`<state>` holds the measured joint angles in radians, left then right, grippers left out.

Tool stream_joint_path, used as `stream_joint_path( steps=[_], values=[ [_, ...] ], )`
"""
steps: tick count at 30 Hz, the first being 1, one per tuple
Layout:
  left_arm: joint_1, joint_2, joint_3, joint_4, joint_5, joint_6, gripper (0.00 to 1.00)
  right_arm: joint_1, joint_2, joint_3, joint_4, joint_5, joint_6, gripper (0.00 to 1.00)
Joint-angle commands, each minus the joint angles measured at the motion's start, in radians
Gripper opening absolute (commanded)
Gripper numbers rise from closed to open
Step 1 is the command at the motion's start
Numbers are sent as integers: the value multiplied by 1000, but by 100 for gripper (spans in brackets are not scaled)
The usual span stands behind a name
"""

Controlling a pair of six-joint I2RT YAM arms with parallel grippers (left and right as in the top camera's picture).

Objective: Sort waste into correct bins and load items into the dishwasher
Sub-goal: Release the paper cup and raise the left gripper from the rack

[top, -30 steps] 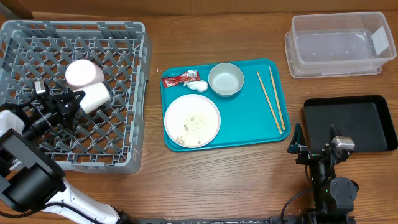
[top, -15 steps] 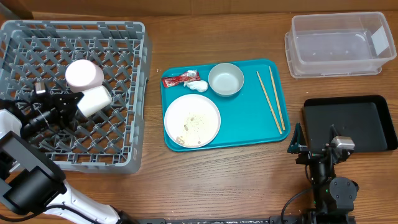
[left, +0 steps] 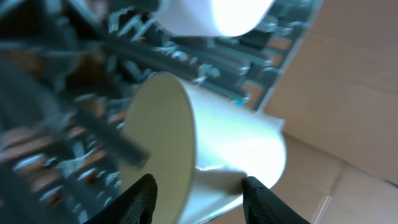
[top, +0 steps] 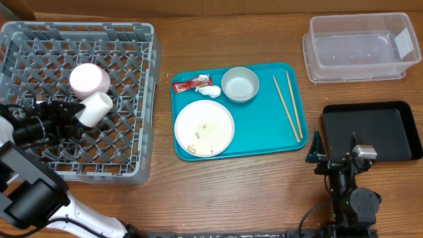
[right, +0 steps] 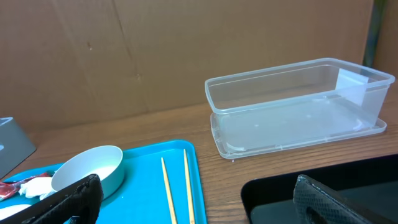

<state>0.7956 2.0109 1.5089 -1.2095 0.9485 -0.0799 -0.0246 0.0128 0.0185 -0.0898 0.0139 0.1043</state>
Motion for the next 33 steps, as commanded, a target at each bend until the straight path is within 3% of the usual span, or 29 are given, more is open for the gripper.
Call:
stream_joint_path(
  steps=[1, 13, 17, 23, 24, 25, 27, 33],
  values=[
    [-15, 29, 83, -58, -174, -2, 46, -3, -10, -11, 5, -2, 5, 100],
    [-18, 29, 461, -359, -313, 13, 47, -3, -10, -11, 5, -2, 5, 100],
    [-24, 29, 535, -426, -301, 39, 32, -3, -10, -11, 5, -2, 4, 100],
    [-86, 23, 592, -481, -283, 130, 20, -3, -10, -11, 5, -2, 5, 100],
    [-110, 22, 592, -479, -307, 135, 9, -3, -10, -11, 5, -2, 4, 99],
    [-133, 22, 592, -474, -339, 132, 4, -3, -10, -11, 5, -2, 4, 100],
    [-188, 23, 591, -451, -445, 107, 4, -3, -10, -11, 5, -2, 4, 100],
    [-367, 24, 588, -372, -931, -153, 4, -3, -10, -11, 5, -2, 4, 100]
  ],
)
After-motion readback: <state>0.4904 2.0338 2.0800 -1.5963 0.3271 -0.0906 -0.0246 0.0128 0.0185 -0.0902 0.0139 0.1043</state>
